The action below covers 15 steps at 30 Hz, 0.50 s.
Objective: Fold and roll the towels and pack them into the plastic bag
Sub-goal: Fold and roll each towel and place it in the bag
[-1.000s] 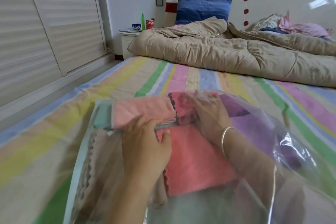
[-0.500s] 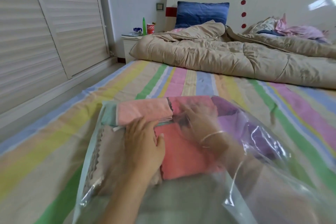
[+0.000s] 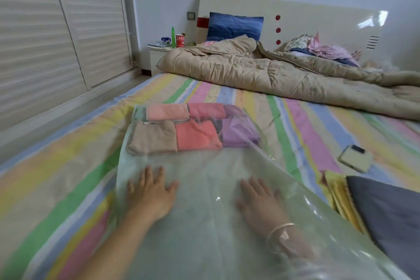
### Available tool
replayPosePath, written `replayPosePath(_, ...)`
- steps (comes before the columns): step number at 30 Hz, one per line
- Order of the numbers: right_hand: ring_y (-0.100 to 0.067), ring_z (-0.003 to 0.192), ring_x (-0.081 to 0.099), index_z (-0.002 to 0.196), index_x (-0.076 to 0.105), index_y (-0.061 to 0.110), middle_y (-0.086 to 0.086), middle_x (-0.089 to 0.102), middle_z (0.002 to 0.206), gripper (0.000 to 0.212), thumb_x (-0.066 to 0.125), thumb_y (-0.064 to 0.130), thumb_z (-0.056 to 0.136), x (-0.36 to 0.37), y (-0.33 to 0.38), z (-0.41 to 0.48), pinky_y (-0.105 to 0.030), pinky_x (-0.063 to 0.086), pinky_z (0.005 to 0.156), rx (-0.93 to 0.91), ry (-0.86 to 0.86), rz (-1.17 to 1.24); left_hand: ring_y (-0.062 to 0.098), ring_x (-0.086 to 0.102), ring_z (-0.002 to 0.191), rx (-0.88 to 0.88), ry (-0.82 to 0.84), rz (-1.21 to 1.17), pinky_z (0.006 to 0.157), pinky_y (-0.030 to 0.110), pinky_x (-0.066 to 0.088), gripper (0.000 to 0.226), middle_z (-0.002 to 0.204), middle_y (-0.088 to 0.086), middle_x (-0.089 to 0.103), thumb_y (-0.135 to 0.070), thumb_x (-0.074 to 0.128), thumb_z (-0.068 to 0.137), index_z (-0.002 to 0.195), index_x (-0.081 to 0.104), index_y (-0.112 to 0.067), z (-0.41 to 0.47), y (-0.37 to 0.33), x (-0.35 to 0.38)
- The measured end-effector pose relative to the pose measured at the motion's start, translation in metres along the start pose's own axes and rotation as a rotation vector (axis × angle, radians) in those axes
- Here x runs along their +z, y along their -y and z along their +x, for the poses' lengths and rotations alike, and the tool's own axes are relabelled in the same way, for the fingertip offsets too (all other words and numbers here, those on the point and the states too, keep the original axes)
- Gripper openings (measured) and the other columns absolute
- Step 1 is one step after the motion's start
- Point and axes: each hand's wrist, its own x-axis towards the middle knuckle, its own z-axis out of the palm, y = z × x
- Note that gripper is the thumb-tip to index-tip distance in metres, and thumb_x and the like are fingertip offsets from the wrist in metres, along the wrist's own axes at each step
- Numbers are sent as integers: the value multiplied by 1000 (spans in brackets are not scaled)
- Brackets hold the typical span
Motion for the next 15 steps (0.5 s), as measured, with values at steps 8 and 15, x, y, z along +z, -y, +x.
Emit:
replayPosePath(8,-22,128,48,128,44,32,1,50,138,65,26,62,74,9,-34,-105,-36,39,104,-114,-84,22,28,-7,149,126,-113,24,120,48,-2,68,161,16,-8,-45,28,100,155,1,-18,-120,-63,-3)
replayPosePath(15,-8,117,53,124,58,28,11,59,126,57,33,48,77,-3,-73,-213,-23,42,95,-370,-60,318,12,21,145,667,-186,-378,118,28,17,50,160,-4,21,-30,44,99,148,34,-25,-224,-182,12)
